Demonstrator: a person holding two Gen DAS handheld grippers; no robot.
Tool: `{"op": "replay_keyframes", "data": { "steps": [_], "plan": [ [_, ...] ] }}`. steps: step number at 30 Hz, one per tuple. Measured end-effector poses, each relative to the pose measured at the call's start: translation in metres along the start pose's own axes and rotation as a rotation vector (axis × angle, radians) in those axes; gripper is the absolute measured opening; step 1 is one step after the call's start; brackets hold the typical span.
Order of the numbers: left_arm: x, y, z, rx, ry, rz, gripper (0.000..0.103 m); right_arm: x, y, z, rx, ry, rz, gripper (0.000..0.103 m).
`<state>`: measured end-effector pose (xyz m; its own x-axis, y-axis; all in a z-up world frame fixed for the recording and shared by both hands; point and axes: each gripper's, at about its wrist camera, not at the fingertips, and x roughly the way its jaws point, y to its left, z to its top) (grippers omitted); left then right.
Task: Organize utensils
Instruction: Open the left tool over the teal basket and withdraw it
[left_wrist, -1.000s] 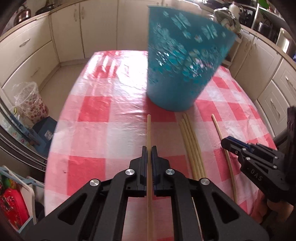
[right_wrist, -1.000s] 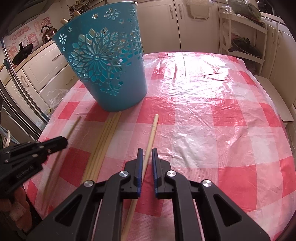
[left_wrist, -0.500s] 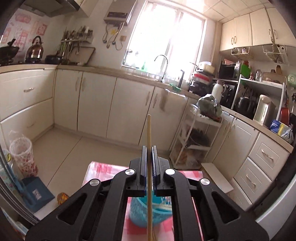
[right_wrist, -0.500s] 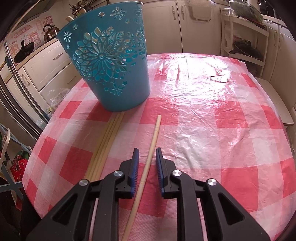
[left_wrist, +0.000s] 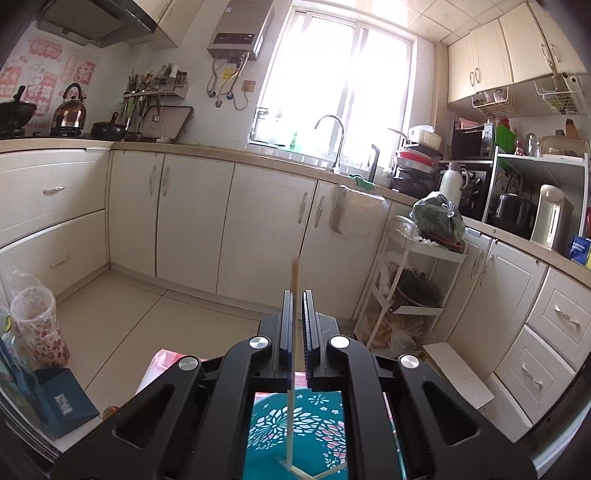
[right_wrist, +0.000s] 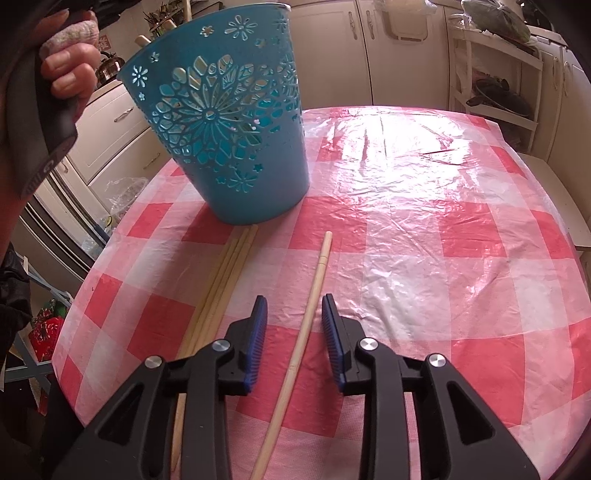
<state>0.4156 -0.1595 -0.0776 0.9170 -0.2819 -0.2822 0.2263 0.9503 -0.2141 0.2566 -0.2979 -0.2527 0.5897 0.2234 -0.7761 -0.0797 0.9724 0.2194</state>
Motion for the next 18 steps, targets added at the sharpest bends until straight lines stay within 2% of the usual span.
{"op": "replay_keyframes", "data": {
  "steps": [7, 9, 11, 13, 16, 18],
  "plan": [
    [-0.002, 0.000, -0.023, 0.057, 0.095, 0.009, 0.007, 0.000, 0.001, 0.001, -0.005, 0.002, 0.004, 0.034],
    [-0.014, 0.006, -0.026, 0.060, 0.101, 0.027, 0.024, 0.000, 0.001, 0.001, -0.009, 0.002, 0.009, 0.036],
    [-0.032, 0.016, -0.028, 0.050, 0.078, 0.079, 0.065, 0.000, 0.002, 0.001, -0.014, 0.003, 0.012, 0.038],
    [-0.055, 0.030, -0.033, 0.031, 0.052, 0.132, 0.081, 0.000, 0.003, 0.001, -0.018, 0.003, 0.010, 0.039],
    [-0.079, 0.056, -0.050, 0.004, 0.088, 0.176, 0.090, -0.001, 0.003, 0.001, -0.013, 0.001, 0.007, 0.039],
    [-0.086, 0.074, -0.070, -0.025, 0.147, 0.198, 0.092, -0.002, 0.001, 0.000, -0.003, -0.002, 0.005, 0.039]
  ]
}}
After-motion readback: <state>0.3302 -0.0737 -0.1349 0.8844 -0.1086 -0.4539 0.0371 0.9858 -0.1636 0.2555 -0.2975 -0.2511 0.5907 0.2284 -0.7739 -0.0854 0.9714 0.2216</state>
